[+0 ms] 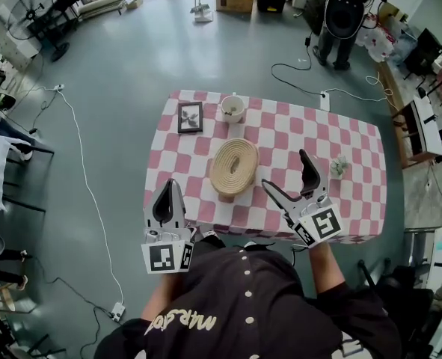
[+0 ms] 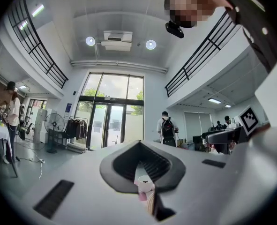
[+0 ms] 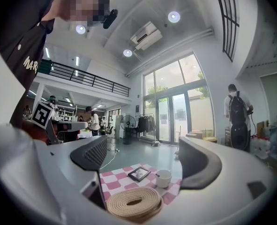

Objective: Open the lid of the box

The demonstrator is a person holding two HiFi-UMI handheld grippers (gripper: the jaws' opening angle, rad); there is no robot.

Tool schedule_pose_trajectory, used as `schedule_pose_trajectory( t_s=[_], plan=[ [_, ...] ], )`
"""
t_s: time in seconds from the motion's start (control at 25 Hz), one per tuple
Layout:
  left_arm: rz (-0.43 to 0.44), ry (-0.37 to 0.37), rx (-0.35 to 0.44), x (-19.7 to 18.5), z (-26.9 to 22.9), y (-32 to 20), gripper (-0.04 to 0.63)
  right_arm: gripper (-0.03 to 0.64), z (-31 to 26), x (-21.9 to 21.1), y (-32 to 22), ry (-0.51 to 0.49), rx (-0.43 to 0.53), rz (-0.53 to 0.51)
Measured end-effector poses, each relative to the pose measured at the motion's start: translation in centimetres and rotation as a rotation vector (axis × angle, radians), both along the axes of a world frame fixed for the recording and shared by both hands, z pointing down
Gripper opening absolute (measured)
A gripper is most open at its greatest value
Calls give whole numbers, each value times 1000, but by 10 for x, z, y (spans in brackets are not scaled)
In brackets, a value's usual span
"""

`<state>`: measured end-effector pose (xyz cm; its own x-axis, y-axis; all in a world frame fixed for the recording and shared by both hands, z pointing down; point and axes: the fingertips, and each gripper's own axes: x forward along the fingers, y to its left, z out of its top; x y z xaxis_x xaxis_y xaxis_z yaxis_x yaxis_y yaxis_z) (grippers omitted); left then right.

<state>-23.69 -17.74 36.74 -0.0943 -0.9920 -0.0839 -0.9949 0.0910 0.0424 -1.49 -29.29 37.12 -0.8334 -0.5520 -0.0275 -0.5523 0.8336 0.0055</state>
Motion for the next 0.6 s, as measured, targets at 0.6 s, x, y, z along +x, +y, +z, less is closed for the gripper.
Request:
schedule_pose_trajectory(
  t_s=[0.6],
  plan=[
    [115,28,-22,-50,7,-46,6,476,4,-39,-19,29,-25,108]
  ],
)
